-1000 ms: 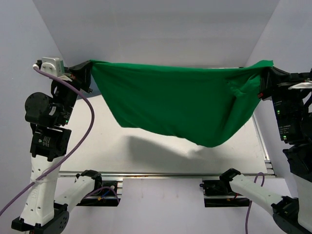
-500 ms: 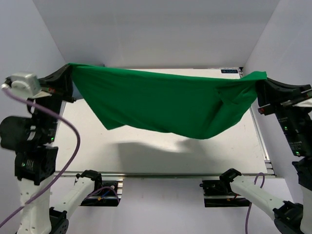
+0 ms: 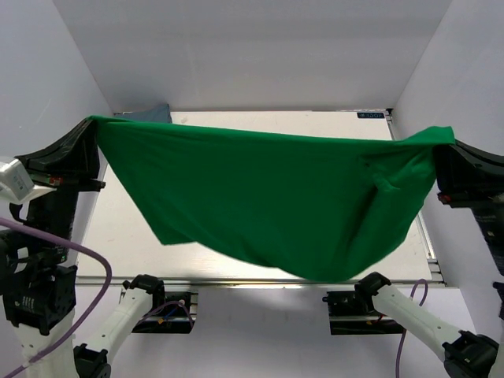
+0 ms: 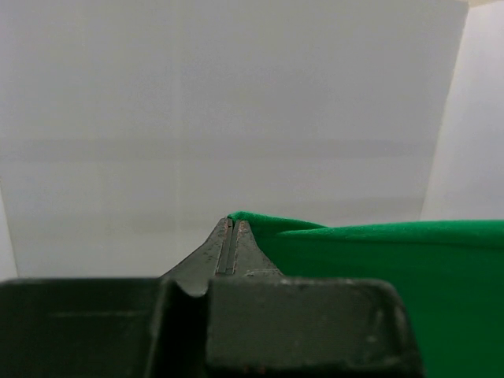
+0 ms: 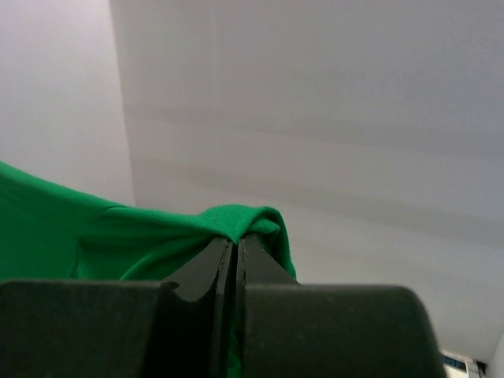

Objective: Fold and stack the t-shirts
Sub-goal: Flatten out the tshirt

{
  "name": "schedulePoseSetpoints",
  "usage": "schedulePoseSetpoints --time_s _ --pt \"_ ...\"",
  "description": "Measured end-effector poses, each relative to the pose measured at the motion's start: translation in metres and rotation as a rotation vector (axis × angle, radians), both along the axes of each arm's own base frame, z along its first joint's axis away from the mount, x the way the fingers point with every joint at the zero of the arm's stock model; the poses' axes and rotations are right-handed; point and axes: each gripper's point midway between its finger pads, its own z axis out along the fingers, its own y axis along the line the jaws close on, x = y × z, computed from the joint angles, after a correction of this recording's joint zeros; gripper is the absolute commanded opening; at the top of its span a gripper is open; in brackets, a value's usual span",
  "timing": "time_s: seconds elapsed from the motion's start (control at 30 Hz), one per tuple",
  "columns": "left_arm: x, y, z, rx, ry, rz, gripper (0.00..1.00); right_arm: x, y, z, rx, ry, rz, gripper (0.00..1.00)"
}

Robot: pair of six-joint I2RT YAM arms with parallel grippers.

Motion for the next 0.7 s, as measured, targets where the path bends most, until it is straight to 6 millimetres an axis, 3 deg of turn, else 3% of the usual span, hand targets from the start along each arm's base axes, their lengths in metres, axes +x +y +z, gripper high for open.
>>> schedulePoseSetpoints --time_s 0.13,0.2,0.27,0.3,0.4,0.47,0.53,0.6,0.7 --pt "0.026 -0.01 -0.016 0.001 0.052 -0.026 0.0 0.041 0.005 -0.027 0.01 0.07 -0.096 0.0" --pt "0.058 -0.017 -0.034 -0.009 0.117 -0.024 0.0 0.077 0.008 -0.054 0.013 0.133 -0.186 0.0" --pt "0.106 -0.024 -0.068 -0.022 0.224 -0.008 0.0 0.12 0.013 -0.09 -0.004 0.22 -0.295 0.0" --pt "0.131 -0.028 -0.09 -0.024 0.291 0.004 0.0 0.143 0.017 -0.111 -0.016 0.265 -0.353 0.0" --pt "0.217 -0.038 -0.18 -0.02 0.545 0.065 0.0 0.215 0.032 -0.192 -0.109 0.433 -0.517 0.0" --pt "0.261 -0.042 -0.256 0.003 0.724 0.108 0.0 0.248 0.041 -0.25 -0.193 0.543 -0.578 0.0" --pt "0.289 -0.043 -0.331 0.034 0.895 0.153 0.0 0.273 0.043 -0.305 -0.27 0.651 -0.623 0.0" --pt "0.305 -0.043 -0.391 0.062 1.028 0.189 0.0 0.293 0.037 -0.344 -0.316 0.735 -0.66 0.0" --pt "0.321 -0.04 -0.441 0.084 1.126 0.232 0.0 0.321 0.03 -0.38 -0.335 0.81 -0.673 0.0"
